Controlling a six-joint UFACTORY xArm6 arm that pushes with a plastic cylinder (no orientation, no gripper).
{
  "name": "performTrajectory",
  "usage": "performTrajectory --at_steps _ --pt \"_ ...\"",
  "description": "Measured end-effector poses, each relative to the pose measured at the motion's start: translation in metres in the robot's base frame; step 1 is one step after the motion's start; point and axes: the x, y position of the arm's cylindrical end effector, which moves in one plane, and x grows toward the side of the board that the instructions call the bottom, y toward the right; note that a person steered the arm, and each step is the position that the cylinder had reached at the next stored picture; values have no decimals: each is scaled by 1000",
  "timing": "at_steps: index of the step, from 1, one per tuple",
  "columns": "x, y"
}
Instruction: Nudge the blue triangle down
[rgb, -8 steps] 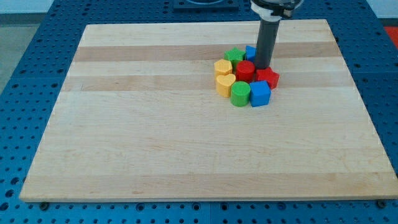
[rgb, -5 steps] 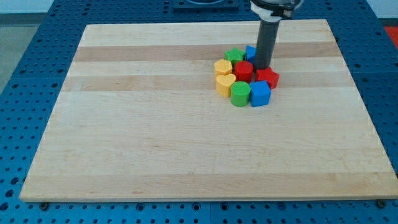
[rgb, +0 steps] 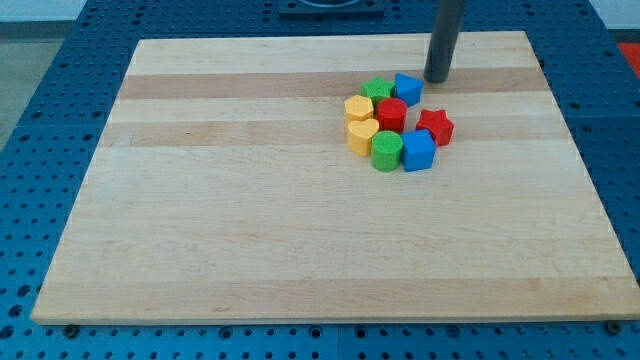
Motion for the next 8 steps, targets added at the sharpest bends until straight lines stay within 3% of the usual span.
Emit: performTrajectory --at_steps 2,8 --pt "0 -41" --pt "26 -38"
